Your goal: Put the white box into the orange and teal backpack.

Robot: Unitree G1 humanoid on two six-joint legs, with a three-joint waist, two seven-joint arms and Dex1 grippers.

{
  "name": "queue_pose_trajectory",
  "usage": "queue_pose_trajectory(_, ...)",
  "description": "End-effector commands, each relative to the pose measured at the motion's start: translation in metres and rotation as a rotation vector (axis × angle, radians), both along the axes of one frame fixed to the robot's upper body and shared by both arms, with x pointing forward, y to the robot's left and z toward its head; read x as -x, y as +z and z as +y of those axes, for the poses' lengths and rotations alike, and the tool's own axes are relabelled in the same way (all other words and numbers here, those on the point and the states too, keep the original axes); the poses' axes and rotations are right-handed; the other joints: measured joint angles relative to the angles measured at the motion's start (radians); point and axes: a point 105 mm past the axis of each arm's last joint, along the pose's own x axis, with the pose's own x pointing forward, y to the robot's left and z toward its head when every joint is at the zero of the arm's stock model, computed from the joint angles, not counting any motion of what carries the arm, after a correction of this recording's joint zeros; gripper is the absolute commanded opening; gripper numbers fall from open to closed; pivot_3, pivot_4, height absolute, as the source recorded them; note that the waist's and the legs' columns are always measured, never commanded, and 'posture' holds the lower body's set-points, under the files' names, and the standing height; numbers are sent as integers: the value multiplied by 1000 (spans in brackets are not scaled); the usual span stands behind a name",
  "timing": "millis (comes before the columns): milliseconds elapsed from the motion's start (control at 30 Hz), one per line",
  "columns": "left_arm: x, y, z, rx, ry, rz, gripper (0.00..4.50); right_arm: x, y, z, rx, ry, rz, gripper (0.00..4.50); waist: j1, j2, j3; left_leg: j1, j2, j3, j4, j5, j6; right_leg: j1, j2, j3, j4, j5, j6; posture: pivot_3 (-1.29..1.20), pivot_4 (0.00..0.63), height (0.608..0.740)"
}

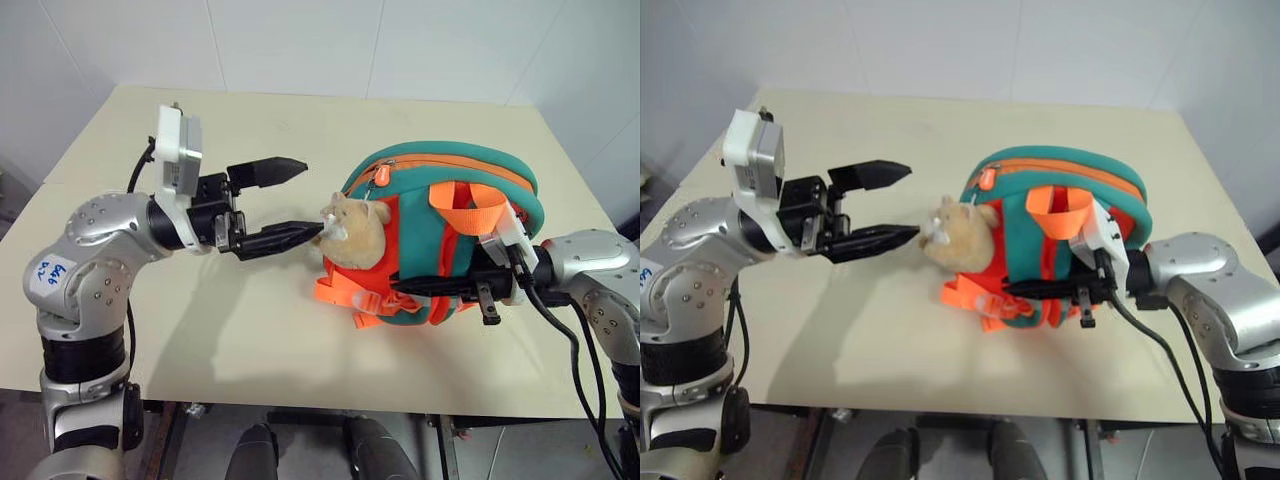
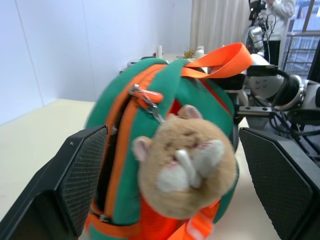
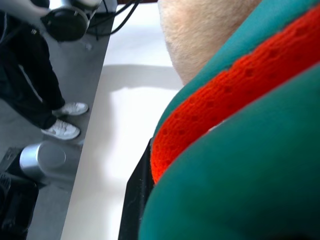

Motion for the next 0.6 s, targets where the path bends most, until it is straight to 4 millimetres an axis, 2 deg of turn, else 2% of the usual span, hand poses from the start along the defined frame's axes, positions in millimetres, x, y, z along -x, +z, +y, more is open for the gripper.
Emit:
queue_pose_trajectory(33, 10, -3, -13, 2, -35, -1, 4479, 0, 5, 0, -25, 2, -21, 0, 0, 0, 0, 0, 0, 0, 0, 0, 0, 0, 0, 0, 0, 0, 0, 0, 150, 740)
queue_pose_trajectory(233, -3, -17, -22, -40, 0, 10, 4479, -2, 9, 2, -77, -22, -22, 0, -3, 0, 0, 0, 0, 0, 1, 0, 0, 0, 0, 0, 0, 0, 0, 0, 150, 740)
queue_pose_trajectory(600, -13, -11, -37, -23, -15, 35, 4479, 4, 12, 3, -219, -104, -45, 0, -2, 0, 0, 0, 0, 0, 0, 0, 0, 0, 0, 0, -1, 0, 0, 0, 150, 740)
